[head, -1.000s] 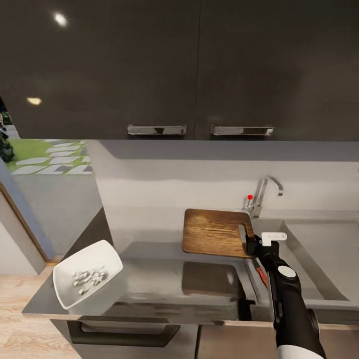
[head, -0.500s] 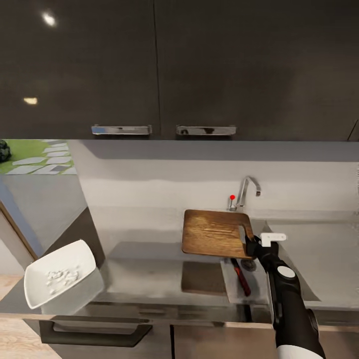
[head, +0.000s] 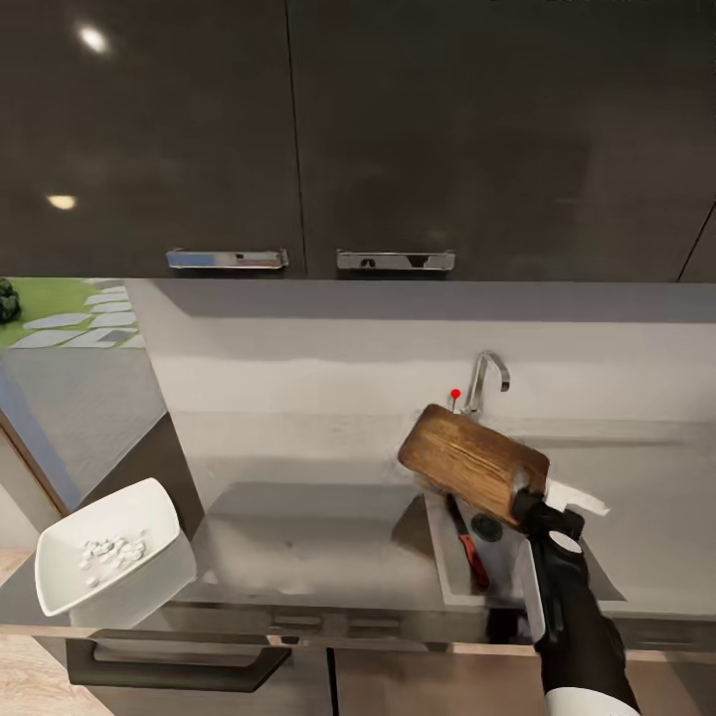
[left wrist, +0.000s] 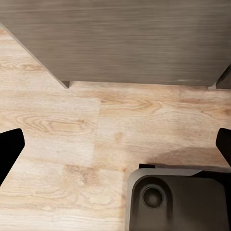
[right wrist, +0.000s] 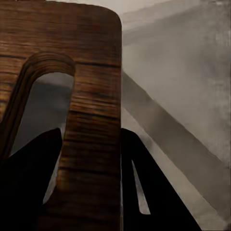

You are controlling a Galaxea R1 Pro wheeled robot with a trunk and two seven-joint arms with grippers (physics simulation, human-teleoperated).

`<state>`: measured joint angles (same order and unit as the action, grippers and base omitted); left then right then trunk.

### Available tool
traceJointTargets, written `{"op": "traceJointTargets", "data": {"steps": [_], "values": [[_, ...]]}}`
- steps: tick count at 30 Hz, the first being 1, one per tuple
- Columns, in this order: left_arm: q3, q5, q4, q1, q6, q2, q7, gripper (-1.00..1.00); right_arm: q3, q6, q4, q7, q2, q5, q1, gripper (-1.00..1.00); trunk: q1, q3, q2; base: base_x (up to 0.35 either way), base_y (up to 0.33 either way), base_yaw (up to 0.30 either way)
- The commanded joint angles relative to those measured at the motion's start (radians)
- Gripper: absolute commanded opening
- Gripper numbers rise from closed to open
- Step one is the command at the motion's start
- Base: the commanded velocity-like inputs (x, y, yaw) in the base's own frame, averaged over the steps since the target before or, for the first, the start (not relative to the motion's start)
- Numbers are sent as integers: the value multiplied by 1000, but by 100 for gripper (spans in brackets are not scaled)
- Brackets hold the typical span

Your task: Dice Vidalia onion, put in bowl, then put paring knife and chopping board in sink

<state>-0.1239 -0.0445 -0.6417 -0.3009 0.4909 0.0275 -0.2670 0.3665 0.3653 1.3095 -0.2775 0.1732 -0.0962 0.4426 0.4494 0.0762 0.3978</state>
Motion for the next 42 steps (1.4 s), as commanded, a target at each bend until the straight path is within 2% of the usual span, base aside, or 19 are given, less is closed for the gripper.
{"op": "traceJointTargets", "data": {"steps": [1,2,3,4,7,9,11,13,15,17,18,19,21,23,24,26,29,31,42], "values": [[-8,-5,-1,0,1,2,-9,100,-3,1,0,-74,1,59,1,-100,1,2,2,0,0,0],[-8,-5,-1,0,1,2,-9,100,-4,-1,0,-177,1,121,1,-100,1,2,2,0,0,0],[-8,-5,-1,0,2,2,-8,100,-5,-3,0,-253,1,161,1,-100,1,2,2,0,0,0],[-8,-5,-1,0,2,2,-8,100,-7,-4,0,-306,1,182,1,-100,1,2,2,0,0,0],[-8,-5,2,0,3,2,-8,100,-47,-5,-18,-420,1,200,2,-100,1,2,2,0,0,0],[-8,-5,1,0,4,2,-9,100,-77,-24,-90,-509,1,203,9,-100,1,2,2,0,0,0],[-8,-5,3,0,4,2,-9,100,-93,-61,-175,-611,1,205,59,-100,1,2,2,0,0,0],[-8,-5,3,0,4,2,-9,100,-108,-70,-248,-682,1,206,137,-100,1,2,2,0,0,0],[-8,-5,3,0,4,2,-9,100,-112,-72,-359,-710,1,205,234,-100,1,2,2,0,0,0],[-8,-5,4,0,5,2,-9,100,-110,-75,-513,-740,1,212,380,-100,1,2,2,0,0,0],[-8,-5,4,0,5,2,-9,100,-109,-77,-554,-751,1,224,425,-100,1,2,2,0,0,0],[-8,-5,4,0,5,2,-9,100,-108,-80,-601,-768,1,260,478,-100,1,2,2,0,0,0],[-8,-6,4,0,4,2,-9,100,-107,-84,-644,-806,1,375,527,-100,1,2,2,0,0,0],[-8,-6,4,0,4,3,-9,100,-107,-98,-665,-833,1,482,539,-100,1,2,2,0,0,0],[-8,-6,3,0,4,3,-9,100,-108,-140,-693,-854,1,521,542,-100,1,2,2,0,0,0],[-8,-6,3,0,4,4,-9,100,-108,-252,-773,-885,1,551,544,-100,1,2,2,0,0,0],[-8,-6,2,0,5,5,-9,100,-111,-409,-902,-901,0,568,544,-100,1,2,2,0,0,0],[-8,-5,2,0,5,6,-9,100,-113,-490,-933,-904,1,568,544,-100,1,2,2,0,0,0],[-8,-5,3,0,4,6,-9,100,-113,-636,-1066,-905,-3,566,544,-100,1,2,2,0,0,0]]}}
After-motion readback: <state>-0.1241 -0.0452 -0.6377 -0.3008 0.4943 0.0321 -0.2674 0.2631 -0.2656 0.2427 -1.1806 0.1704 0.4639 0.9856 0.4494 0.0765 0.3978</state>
